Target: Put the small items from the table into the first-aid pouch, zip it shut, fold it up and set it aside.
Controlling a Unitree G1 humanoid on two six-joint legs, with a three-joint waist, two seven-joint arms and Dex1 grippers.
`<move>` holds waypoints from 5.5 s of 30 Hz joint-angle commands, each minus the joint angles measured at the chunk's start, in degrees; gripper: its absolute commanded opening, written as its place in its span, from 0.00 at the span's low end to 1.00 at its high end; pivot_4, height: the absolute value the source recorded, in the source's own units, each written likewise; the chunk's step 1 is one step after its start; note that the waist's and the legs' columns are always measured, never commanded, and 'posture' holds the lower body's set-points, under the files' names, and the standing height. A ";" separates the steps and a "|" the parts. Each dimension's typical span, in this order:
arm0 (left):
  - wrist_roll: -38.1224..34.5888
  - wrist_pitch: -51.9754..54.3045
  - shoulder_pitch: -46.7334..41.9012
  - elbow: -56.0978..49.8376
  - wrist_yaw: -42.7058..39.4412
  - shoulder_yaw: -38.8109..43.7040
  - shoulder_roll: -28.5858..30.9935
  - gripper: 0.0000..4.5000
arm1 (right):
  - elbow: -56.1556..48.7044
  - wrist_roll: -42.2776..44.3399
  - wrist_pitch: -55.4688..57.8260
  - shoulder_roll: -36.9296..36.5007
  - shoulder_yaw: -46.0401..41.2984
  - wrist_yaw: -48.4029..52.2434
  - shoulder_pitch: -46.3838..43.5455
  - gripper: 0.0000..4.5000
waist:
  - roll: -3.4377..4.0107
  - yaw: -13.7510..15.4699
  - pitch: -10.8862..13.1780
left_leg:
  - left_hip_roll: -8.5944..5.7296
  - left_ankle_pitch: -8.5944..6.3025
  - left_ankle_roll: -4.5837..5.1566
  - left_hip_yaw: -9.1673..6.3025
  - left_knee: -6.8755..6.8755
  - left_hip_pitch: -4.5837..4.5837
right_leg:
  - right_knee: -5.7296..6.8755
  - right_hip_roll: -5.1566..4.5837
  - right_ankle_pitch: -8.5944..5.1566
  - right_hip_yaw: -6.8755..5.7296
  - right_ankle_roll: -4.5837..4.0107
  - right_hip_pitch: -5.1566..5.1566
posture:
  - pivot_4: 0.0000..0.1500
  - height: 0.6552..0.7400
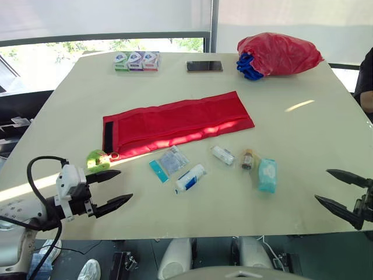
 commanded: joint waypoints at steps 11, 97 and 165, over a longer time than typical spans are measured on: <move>4.26 4.48 -18.51 7.36 2.55 -11.78 -1.88 0.99 | -24.85 11.13 20.49 -3.85 10.82 -18.08 -14.14 1.00 | -0.13 0.02 0.06 | -0.01 0.01 -0.01 -0.04 0.02 -0.09 | 0.05 0.32 0.14 -0.04 0.24 -0.08 | 1.00 1.00; -12.46 30.29 -35.96 -19.64 44.90 -15.45 -29.43 0.41 | -13.94 22.98 59.69 35.12 23.73 -80.45 -55.30 0.00 | -0.41 -1.58 0.18 | -0.28 0.10 -0.13 -0.18 0.53 -0.49 | 0.76 0.66 0.20 0.06 0.35 -0.48 | 1.00 1.00; 25.96 -11.42 -43.02 15.62 19.15 -29.83 -15.01 0.02 | -16.82 48.44 49.79 17.42 29.48 -79.47 -42.95 0.00 | -0.44 -1.25 0.19 | -0.16 0.08 -0.07 -0.45 0.53 -0.85 | 0.57 0.59 0.22 -0.07 0.35 -0.56 | 1.00 1.00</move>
